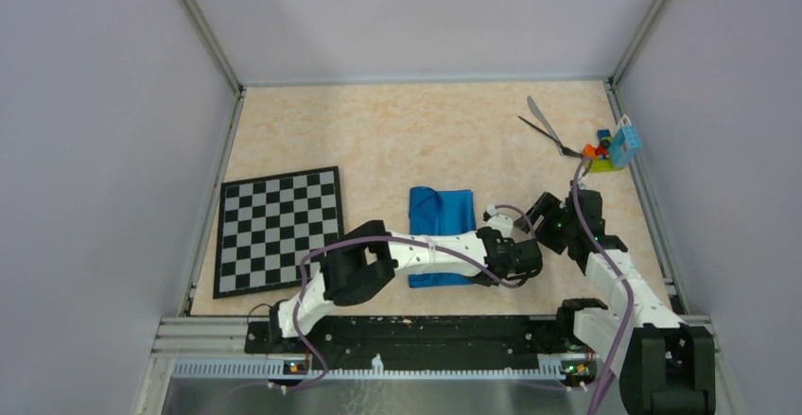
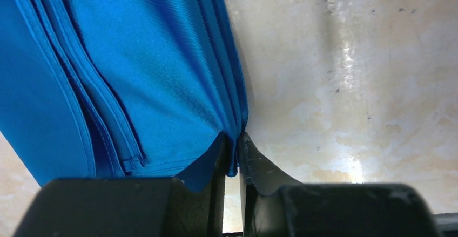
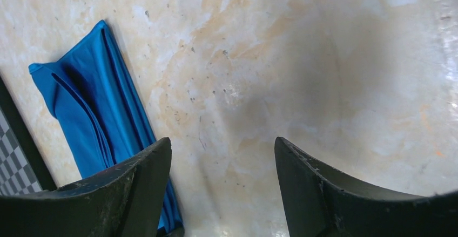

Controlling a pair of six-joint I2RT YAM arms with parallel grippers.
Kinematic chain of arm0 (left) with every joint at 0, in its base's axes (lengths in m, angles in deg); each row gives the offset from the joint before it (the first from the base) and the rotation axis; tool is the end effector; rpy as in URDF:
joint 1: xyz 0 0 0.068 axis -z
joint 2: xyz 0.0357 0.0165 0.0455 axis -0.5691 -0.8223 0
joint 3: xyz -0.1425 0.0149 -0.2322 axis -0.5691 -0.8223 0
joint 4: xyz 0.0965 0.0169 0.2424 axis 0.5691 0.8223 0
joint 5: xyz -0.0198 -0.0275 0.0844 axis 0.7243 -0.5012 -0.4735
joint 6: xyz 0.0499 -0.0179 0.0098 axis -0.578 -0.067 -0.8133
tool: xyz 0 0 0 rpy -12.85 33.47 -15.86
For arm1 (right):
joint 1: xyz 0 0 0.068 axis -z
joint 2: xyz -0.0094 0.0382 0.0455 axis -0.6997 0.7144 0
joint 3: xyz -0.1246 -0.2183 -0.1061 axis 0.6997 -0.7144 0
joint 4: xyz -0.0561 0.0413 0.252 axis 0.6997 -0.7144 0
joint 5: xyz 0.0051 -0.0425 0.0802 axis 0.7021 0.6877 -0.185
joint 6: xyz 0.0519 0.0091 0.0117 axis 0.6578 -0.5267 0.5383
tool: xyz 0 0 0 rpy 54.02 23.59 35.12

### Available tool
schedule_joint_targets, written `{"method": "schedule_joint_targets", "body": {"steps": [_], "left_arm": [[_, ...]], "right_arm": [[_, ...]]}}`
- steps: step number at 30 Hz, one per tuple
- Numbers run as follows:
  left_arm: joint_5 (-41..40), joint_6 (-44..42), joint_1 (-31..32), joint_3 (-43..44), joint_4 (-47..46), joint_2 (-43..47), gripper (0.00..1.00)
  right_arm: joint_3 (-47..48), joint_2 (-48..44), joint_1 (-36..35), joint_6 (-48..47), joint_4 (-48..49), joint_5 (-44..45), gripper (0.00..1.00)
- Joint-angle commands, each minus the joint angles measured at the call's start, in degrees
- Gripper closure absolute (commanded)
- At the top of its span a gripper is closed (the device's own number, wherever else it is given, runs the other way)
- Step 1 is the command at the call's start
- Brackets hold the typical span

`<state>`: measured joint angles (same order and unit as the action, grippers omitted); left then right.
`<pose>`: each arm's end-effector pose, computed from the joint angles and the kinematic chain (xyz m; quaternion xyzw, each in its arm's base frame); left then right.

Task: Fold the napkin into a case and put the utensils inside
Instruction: Pick up the 2/3-rectangle-folded napkin at the center of the board.

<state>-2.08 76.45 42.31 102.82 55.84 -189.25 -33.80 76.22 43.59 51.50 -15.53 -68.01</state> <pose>0.1146 -0.4304 0.1630 0.1307 0.9649 0.0040 0.2276 0.1752 0.0094 0.1686 0.2430 0.8916 0.2029 0.3238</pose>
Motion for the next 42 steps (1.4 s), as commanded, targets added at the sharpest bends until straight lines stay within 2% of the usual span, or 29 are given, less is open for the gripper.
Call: {"method": "schedule_joint_targets", "body": {"steps": [1,5,7,9,13,14,18,20,25,35,42], "left_arm": [[-2.31,0.54,0.12,-7.02,-3.16,5.44,0.85],[0.00,-1.01,-0.49,-19.68,-15.36,17.22,0.98],[1.49,-1.73,-0.77,-25.54,-20.87,22.15,0.99],[3.37,-2.45,-1.20,-29.63,-25.88,25.70,1.00],[4.40,-2.37,-1.23,-32.83,-28.15,29.39,1.00],[4.57,-2.36,-1.23,-33.34,-28.44,29.86,1.00],[4.83,-2.19,-1.31,-34.37,-29.34,31.02,1.00],[4.90,-2.39,-1.32,-34.36,-29.59,31.23,1.00],[5.07,-2.71,-1.32,-34.68,-29.75,31.56,1.00],[5.51,-3.61,-1.41,-34.67,-30.63,31.70,1.00],[5.73,-3.69,-1.41,-34.67,-30.67,31.68,1.00]], "right_arm": [[-0.23,2.40,0.64,-3.06,4.16,-7.33,0.30],[-1.54,7.04,0.57,-4.61,11.68,-20.24,0.28],[-3.42,9.06,0.59,-3.94,19.38,-26.36,0.22],[-4.68,11.72,0.63,-2.27,25.71,-31.40,0.20],[-6.14,16.86,-0.01,2.89,37.51,-37.13,0.20],[-6.55,17.98,-0.53,5.31,41.46,-37.32,0.20],[-5.89,22.76,-6.11,8.28,45.39,-34.24,0.23],[-7.01,25.34,-7.45,11.18,50.27,-33.44,0.27],[-7.88,29.87,-8.04,13.07,56.26,-30.76,0.33],[-5.75,41.94,-8.58,16.59,68.13,-31.08,0.50],[-4.20,45.03,-8.63,16.75,70.59,-30.06,0.61]]}}
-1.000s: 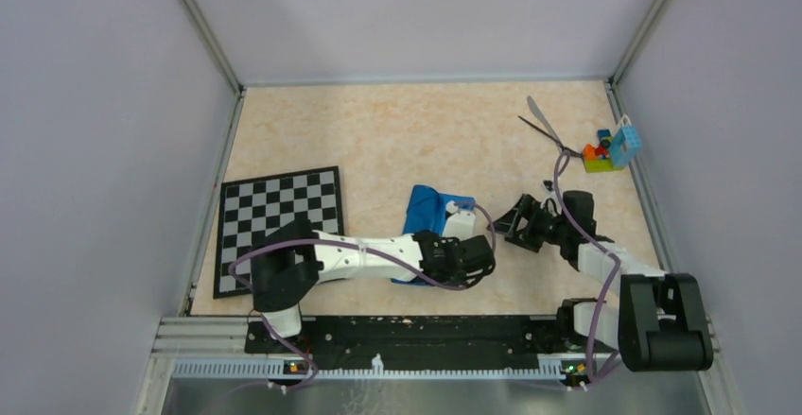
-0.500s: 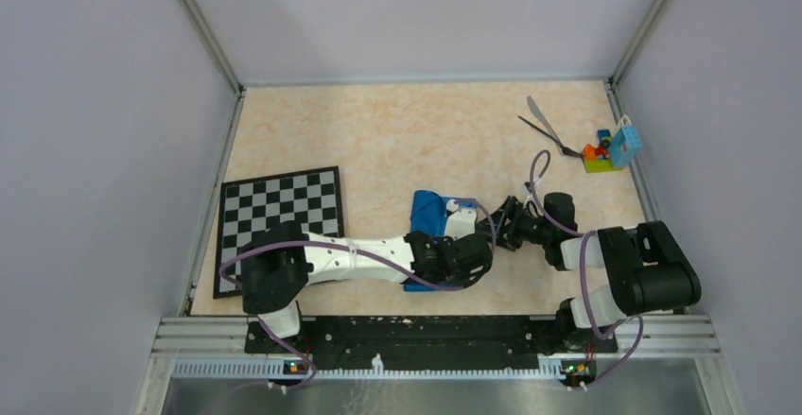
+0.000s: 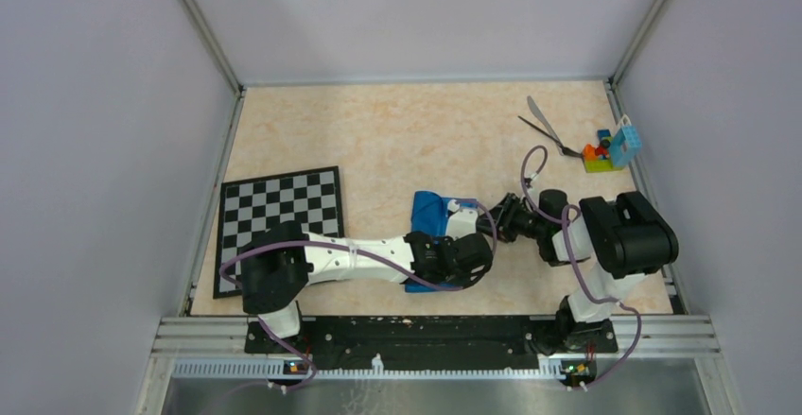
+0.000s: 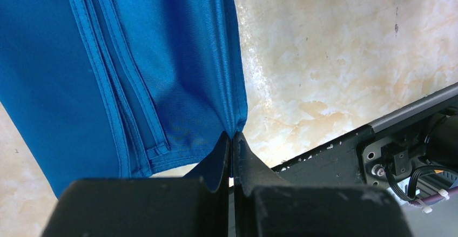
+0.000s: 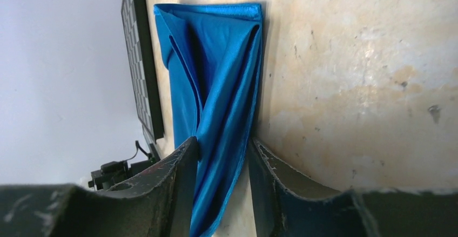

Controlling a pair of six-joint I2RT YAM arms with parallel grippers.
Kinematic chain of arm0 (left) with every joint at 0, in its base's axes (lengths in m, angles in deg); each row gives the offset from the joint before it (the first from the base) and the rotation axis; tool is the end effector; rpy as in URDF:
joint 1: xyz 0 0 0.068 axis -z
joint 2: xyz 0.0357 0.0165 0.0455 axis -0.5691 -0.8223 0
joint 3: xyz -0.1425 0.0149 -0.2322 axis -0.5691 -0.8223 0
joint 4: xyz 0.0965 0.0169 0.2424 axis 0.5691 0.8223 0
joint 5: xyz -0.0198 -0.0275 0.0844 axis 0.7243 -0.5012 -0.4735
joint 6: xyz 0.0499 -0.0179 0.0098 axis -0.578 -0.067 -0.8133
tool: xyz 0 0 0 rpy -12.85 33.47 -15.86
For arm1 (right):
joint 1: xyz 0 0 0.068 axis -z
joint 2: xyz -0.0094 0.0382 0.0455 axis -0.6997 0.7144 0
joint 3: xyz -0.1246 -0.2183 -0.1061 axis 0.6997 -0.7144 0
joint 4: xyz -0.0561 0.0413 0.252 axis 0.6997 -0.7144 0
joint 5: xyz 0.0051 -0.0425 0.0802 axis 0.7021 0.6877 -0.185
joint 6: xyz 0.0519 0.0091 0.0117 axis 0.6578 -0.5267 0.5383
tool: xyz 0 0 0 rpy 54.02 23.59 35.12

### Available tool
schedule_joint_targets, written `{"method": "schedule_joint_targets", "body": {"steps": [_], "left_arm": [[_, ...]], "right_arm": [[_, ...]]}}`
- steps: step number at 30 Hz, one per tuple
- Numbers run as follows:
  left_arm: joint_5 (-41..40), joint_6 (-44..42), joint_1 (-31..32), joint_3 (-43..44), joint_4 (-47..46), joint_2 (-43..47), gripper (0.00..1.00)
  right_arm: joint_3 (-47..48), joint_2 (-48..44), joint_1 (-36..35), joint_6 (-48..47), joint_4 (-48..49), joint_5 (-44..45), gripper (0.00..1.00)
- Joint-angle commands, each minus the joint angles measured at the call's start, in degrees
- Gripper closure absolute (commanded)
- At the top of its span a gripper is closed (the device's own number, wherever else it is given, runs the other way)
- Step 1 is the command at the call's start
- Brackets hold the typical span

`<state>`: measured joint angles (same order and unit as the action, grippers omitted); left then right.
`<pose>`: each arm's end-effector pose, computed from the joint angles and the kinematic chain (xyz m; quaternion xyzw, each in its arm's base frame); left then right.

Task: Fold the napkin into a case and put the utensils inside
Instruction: Pick up the 2/3-rectangle-folded napkin at the center of the board.

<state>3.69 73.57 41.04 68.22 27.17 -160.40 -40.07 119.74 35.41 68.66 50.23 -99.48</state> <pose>0.0994 -0.3439 0.2045 0.1121 0.9418 -0.1880 0.2553 0.2252 0.0600 0.0929 0.1343 0.8167 0.5096 0.2352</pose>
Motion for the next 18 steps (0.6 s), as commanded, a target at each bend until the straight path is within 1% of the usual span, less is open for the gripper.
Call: {"method": "schedule_joint_targets", "body": {"steps": [1,6,9,11,12,13,14,15,16,17,18], "left_arm": [[-0.07,-0.88,-0.21,-0.06,-2.05,2.80,1.00],[0.19,-1.16,-0.23,-0.16,-2.50,2.52,1.00],[0.47,-1.37,-0.31,-0.19,-3.15,2.11,1.00],[0.93,-1.64,-0.54,-0.05,-3.66,1.71,1.00],[1.27,-1.80,-0.69,-0.16,-4.05,1.52,1.00],[1.81,-1.86,-1.01,-0.26,-4.68,1.27,1.00],[2.62,-2.01,-1.51,-0.50,-5.42,1.00,1.00],[3.90,-2.27,-2.02,-0.89,-6.73,0.88,1.00],[6.57,-2.64,-2.70,-1.72,-9.24,0.88,0.96],[9.22,-3.03,-3.63,-3.12,-11.92,1.33,0.87],[12.14,-3.49,-4.61,-5.13,-15.76,2.41,0.72]], "right_arm": [[2.19,1.79,-0.49,-0.41,5.07,1.48,0.62],[2.87,3.51,-0.58,-0.28,6.19,1.82,0.64],[3.38,4.95,-0.83,-0.06,7.16,1.84,0.68],[3.53,5.83,-1.06,0.42,8.67,1.76,0.77],[3.64,6.30,-1.11,0.99,9.62,1.75,0.83],[3.85,6.60,-1.09,1.19,10.17,1.75,0.89],[4.34,6.87,-1.11,1.37,10.37,1.64,1.00],[4.87,7.02,-1.11,1.54,10.58,1.48,1.00],[5.50,7.05,-1.11,1.26,10.31,1.36,1.00],[6.38,6.94,-1.07,0.53,9.10,1.25,1.00],[7.62,6.56,-1.04,-0.92,6.79,1.37,1.00]]}}
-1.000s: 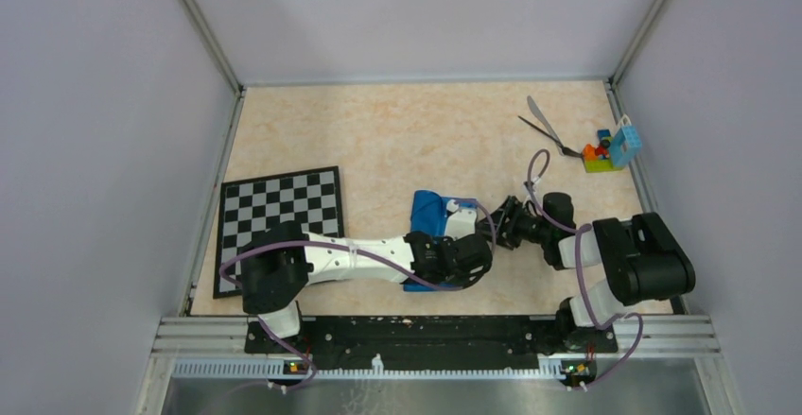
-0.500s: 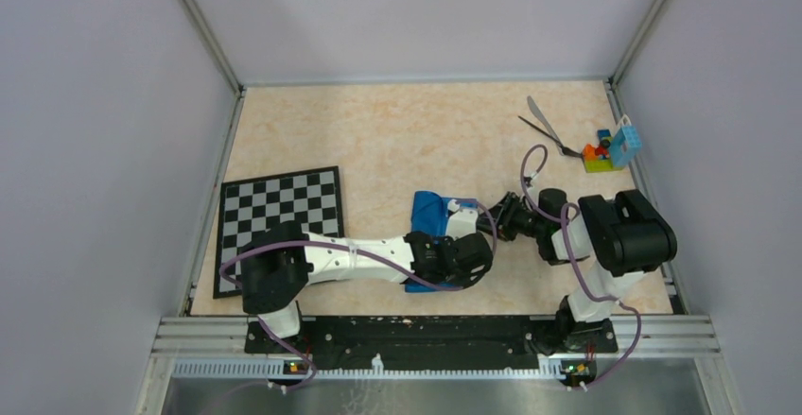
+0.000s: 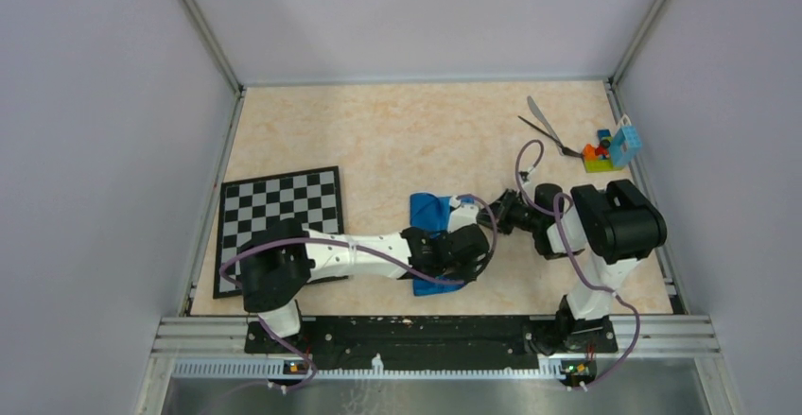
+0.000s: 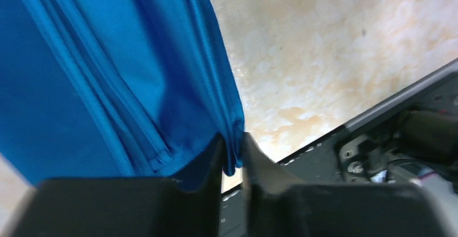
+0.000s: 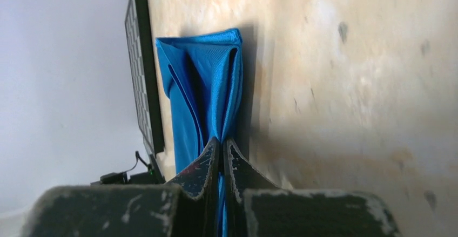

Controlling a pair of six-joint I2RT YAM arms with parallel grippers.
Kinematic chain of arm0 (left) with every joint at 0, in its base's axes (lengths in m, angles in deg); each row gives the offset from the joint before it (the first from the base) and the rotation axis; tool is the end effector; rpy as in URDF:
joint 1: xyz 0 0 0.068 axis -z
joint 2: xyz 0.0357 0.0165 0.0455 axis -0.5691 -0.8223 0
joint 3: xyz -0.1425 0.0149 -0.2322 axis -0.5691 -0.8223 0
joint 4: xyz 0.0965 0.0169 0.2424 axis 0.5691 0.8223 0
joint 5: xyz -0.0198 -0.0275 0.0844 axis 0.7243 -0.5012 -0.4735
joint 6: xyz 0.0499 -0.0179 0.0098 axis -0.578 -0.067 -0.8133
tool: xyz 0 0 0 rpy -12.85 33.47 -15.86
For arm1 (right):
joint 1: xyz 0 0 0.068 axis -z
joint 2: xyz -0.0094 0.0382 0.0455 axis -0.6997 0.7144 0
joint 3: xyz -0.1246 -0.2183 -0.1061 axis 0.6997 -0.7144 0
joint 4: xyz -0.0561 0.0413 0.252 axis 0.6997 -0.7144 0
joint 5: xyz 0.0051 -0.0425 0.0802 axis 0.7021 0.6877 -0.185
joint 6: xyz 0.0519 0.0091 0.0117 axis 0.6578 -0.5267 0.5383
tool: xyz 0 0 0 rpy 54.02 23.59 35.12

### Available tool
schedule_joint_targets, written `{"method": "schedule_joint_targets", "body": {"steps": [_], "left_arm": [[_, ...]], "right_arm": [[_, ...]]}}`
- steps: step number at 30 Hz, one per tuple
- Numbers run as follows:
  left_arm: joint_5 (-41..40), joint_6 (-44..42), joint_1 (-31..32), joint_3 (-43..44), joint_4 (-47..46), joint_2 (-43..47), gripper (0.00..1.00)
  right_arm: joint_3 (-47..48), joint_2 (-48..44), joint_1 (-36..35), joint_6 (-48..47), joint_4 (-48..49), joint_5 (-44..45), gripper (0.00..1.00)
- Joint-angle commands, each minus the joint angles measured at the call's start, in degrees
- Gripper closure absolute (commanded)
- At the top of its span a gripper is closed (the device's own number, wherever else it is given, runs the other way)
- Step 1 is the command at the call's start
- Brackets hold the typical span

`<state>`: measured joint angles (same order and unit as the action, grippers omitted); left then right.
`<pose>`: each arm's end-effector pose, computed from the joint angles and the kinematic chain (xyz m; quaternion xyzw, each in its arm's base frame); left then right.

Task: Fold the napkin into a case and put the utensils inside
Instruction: Pick up the 2/3-rectangle-folded napkin at the center of the board, then fold the 2/3-rectangle-folded napkin at the center of the board.

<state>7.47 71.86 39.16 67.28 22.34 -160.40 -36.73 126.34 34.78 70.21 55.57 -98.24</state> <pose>0.1099 -0.3460 0.2042 0.1146 0.9359 -0.2243 0.2461 0.2432 0.0651 0.0857 0.1384 0.8110 0.5126 0.2459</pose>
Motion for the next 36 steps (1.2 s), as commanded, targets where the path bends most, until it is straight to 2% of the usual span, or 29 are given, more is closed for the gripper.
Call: {"method": "schedule_joint_targets", "body": {"steps": [1,2,3,4,6,7,10,12,14,15,18,27,32,36], "left_arm": [[10.75,-2.53,-3.65,-7.05,-15.53,5.18,0.56],[13.51,-2.82,-4.92,-9.82,-19.47,7.08,0.43],[16.43,-2.70,-6.63,-12.62,-23.23,9.63,0.35],[18.74,-2.38,-8.99,-15.15,-25.58,12.56,0.30],[23.32,-1.69,-14.60,-20.08,-30.25,18.62,0.29],[24.02,-1.30,-17.33,-22.29,-32.36,20.64,0.34],[26.37,-2.84,-24.35,-24.88,-34.44,22.01,0.61],[28.84,-4.01,-28.44,-24.02,-34.85,19.24,0.78],[30.13,-4.86,-30.73,-22.68,-36.35,15.71,0.89],[30.59,-5.28,-31.37,-22.00,-36.84,13.85,0.99],[30.95,-4.38,-32.24,-20.84,-36.98,8.93,1.00],[20.36,7.11,-32.10,-28.18,-47.17,1.13,1.00],[18.53,8.03,-31.80,-28.06,-49.19,-2.85,1.00],[18.29,9.31,-31.50,-28.42,-51.40,-4.90,1.00]], "right_arm": [[5.09,-0.48,-0.46,-3.88,-1.31,0.31,1.00],[5.38,-0.85,-0.48,-4.49,-1.88,0.43,1.00],[5.47,-1.13,-0.52,-4.79,-2.20,0.51,1.00],[5.71,-1.36,-0.56,-5.35,-3.09,0.50,1.00],[6.14,-1.78,-0.68,-6.96,-5.05,0.98,1.00],[6.26,-1.95,-0.80,-7.52,-5.61,1.42,1.00],[6.93,-2.49,-1.79,-8.81,-7.68,2.37,1.00],[7.51,-3.29,-2.33,-10.07,-9.72,3.43,1.00],[8.12,-4.61,-2.85,-12.18,-12.83,4.87,1.00],[8.45,-5.25,-3.12,-12.83,-14.13,5.57,1.00],[9.34,-6.48,-3.53,-14.06,-16.99,6.73,1.00],[14.11,-10.28,-7.48,-17.66,-26.59,11.77,1.00],[19.41,-13.72,-11.98,-21.27,-37.50,20.03,1.00],[25.38,-14.94,-17.71,-22.14,-48.04,30.35,1.00]]}}
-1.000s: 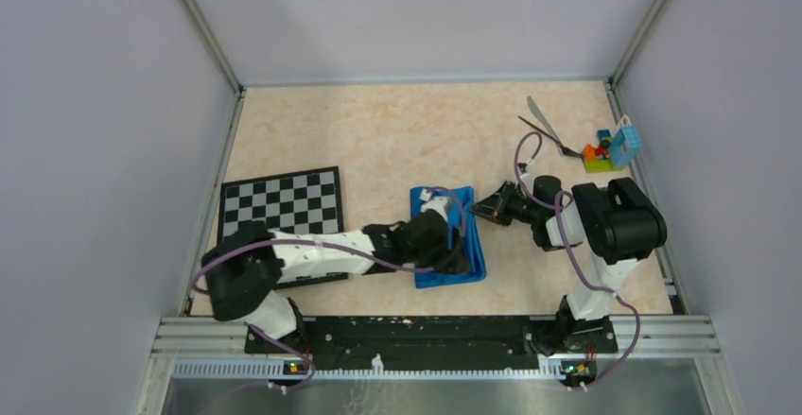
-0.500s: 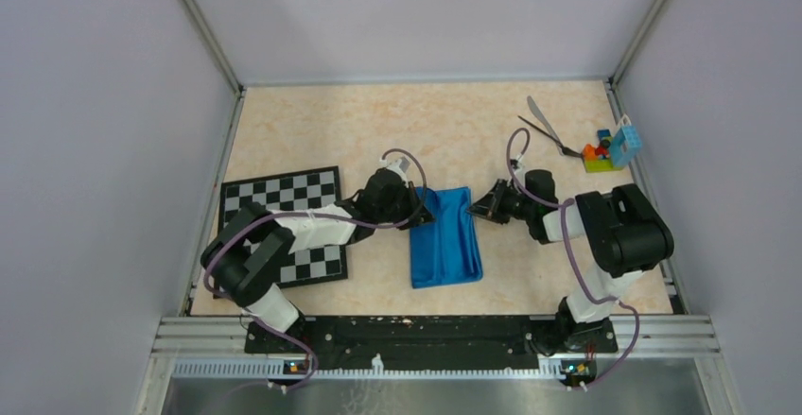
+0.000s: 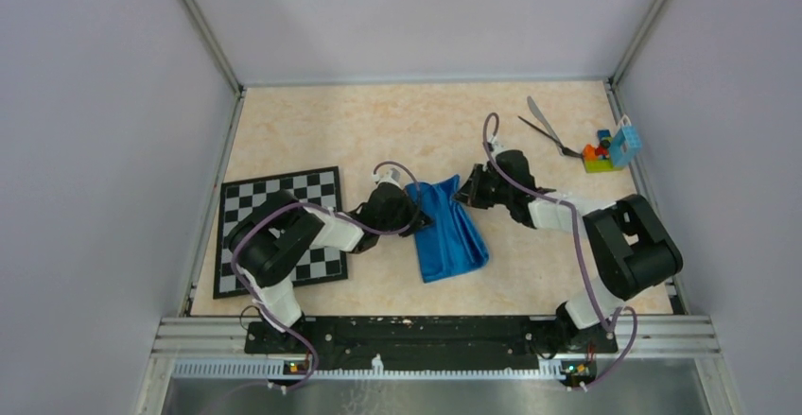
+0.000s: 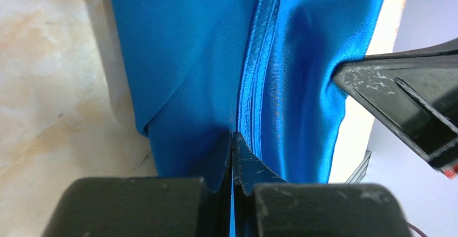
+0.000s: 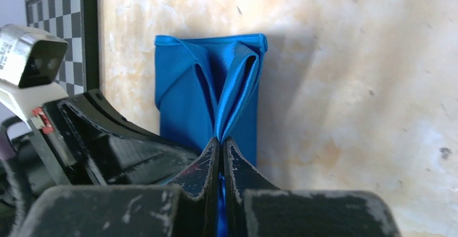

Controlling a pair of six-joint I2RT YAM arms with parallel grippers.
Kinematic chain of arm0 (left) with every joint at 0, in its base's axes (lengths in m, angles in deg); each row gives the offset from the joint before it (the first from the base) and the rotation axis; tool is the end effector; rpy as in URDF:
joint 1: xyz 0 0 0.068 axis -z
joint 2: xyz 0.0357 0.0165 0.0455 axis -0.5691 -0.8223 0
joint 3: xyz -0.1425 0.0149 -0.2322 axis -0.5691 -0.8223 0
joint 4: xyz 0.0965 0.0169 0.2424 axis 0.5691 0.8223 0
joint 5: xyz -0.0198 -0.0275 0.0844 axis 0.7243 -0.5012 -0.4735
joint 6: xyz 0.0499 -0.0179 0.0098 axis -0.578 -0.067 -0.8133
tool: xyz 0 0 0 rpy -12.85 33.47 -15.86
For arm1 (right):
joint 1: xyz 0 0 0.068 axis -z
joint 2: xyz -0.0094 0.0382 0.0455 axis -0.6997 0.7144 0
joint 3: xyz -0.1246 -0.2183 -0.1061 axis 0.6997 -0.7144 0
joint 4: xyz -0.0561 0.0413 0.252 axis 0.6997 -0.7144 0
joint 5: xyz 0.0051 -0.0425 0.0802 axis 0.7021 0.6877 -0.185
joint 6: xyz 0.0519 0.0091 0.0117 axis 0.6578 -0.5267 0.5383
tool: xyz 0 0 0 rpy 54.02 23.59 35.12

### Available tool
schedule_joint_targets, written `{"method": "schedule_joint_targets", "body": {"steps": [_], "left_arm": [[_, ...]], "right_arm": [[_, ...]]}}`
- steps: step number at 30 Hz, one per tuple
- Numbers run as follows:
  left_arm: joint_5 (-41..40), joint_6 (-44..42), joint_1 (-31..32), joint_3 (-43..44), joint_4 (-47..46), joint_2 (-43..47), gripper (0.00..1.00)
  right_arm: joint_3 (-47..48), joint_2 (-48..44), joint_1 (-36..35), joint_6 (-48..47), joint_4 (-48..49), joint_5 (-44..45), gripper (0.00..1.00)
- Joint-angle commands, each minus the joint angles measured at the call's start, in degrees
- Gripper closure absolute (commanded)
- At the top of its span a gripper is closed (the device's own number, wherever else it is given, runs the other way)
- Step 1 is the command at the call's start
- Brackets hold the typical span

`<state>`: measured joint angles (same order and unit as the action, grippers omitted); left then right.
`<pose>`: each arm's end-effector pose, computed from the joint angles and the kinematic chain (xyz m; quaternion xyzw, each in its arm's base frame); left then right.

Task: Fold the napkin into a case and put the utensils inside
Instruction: Fold the 2/3-rectangle-folded napkin at the center of the board.

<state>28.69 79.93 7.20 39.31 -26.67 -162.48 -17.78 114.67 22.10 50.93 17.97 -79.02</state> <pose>0.2391 -0.2195 0.1194 -0.1377 0.8744 -0.3957 0.2448 0.2775 0.1283 0.1540 0.0100 0.8754 0.3677 0.3137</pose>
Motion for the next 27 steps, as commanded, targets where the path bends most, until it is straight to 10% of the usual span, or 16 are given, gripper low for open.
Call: {"method": "schedule_joint_targets", "body": {"steps": [1,17,27], "left_arm": [[-2.81,1.65,0.59,-0.47,-3.18,-3.48,1.00],[0.80,-3.06,0.87,-2.73,-7.39,-0.78,1.00],[2.57,-6.99,-1.47,-6.56,2.68,15.41,0.76]], "right_arm": [[7.72,-3.14,-6.73,-2.40,-12.54,13.90,1.00],[8.60,-0.29,-15.09,17.21,-6.28,20.17,1.00],[7.54,-1.83,-15.13,18.26,-6.73,22.07,1.00]]}}
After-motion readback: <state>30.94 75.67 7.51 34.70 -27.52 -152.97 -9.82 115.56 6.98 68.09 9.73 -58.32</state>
